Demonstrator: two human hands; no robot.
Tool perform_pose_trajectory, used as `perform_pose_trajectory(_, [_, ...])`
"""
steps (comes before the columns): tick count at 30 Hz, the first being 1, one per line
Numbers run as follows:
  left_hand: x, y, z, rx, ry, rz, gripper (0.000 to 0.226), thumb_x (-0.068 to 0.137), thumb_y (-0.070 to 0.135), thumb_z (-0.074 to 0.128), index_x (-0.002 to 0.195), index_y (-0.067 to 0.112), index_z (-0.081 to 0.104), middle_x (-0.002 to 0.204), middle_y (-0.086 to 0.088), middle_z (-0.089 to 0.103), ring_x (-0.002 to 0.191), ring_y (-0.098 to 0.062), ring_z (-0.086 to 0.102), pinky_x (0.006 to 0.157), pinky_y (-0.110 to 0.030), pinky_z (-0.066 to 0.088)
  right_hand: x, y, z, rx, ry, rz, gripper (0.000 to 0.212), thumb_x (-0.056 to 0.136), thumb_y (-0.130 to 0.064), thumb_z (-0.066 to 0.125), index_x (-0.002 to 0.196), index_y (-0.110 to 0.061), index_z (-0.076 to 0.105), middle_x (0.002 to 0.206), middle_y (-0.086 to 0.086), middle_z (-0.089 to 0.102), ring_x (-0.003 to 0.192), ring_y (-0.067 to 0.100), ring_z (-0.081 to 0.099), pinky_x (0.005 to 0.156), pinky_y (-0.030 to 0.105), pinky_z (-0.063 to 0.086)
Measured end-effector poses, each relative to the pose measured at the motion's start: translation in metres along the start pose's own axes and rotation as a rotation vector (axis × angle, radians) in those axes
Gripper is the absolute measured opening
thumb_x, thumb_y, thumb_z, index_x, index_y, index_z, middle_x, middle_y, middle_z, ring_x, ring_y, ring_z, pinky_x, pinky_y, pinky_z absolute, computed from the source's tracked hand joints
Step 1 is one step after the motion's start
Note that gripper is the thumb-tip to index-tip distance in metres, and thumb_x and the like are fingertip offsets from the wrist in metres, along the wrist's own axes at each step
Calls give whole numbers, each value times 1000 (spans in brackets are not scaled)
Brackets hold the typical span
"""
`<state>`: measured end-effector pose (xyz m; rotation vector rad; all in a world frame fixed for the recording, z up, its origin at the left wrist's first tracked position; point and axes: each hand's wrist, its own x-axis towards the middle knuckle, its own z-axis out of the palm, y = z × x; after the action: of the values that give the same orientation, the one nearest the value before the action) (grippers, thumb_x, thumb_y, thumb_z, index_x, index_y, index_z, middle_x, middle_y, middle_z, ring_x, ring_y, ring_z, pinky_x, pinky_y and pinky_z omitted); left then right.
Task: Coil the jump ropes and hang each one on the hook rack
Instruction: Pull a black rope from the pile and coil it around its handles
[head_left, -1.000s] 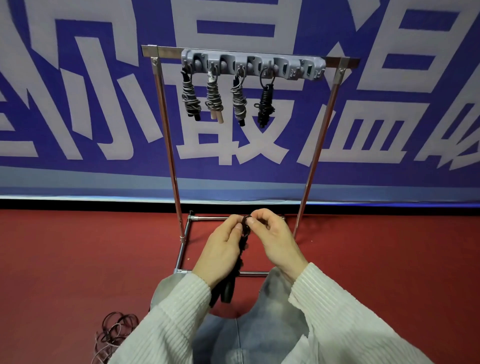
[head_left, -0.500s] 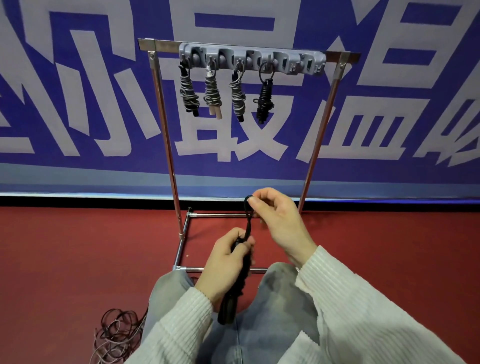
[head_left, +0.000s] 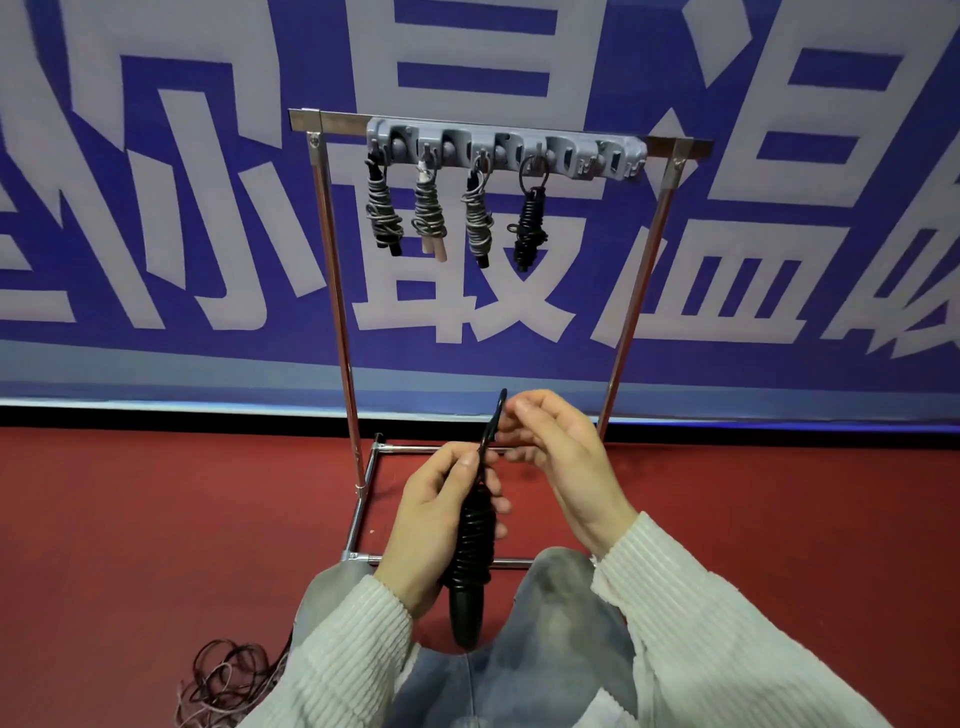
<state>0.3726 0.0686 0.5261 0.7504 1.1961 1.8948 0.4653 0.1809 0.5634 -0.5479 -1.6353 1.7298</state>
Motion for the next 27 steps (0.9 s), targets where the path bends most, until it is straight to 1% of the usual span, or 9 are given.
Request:
perform_pose_trajectory(2, [0,1,0,68,17,35,13,101,19,55,105,9,62,78,-9,61,71,-22,63,56,-35,55,-2,3,1,-60,-19,-4,30,90,-37,67,103,-10,68,91,1,72,88,16,68,77,31,53])
perform_pose_trajectory(5, [2,0,1,234,60,144,6,101,8,57,105,9,62,81,-7,65,71,-22,64,59,-36,56,-1,4,5,-103,26,-45,8,93,-13,72,100,-11,69,89,3,74,84,13,69,75,27,54])
perform_pose_trajectory(7, [4,2,1,291,72,198,13,96,7,66,107,13,61,88,-4,70,69,-21,65,59,-36,58,1,3,7,-48,39,-39,9,95,-5,68,103,-10,65,93,8,78,85,16,71,76,27,56])
perform_pose_trajectory(9, [7,4,2,312,81,212,21,93,5,70,109,14,60,93,0,71,70,-21,66,61,-39,60,3,0,8,15,27,-19,12,98,-7,64,109,-9,61,98,10,79,85,20,73,77,28,57])
perform_pose_trajectory(12, [15,6,3,249,104,155,14,97,9,66,107,13,59,91,-3,69,71,-20,65,64,-39,61,6,-3,9,79,47,-10,9,101,-9,60,109,-10,62,101,13,78,91,23,75,81,30,57])
perform_pose_trajectory(14, [24,5,0,314,86,134,9,100,16,63,108,16,60,96,-9,69,78,-21,67,66,-33,58,9,-5,11,96,73,-9,7,101,-9,59,107,-11,63,101,13,78,91,23,76,80,31,58])
perform_pose_trajectory(17, [34,4,-6,467,11,172,7,103,20,59,109,17,59,107,-9,70,93,-14,67,85,-30,52,13,-9,14,115,115,-13,6,101,-11,61,107,-10,64,99,12,79,86,24,76,75,32,61])
perform_pose_trajectory(23, [40,11,-7,449,8,197,23,102,15,61,124,21,59,127,7,65,122,-3,59,108,-29,47,21,-15,12,47,174,-42,13,98,-16,68,107,-8,69,95,9,79,91,23,77,84,38,63])
perform_pose_trajectory(27, [63,34,6,461,33,207,14,100,26,63,114,27,68,114,10,73,112,-6,65,104,-39,52,36,-23,3,-39,190,-81,11,95,-15,71,104,-11,75,95,7,78,93,21,76,84,44,63])
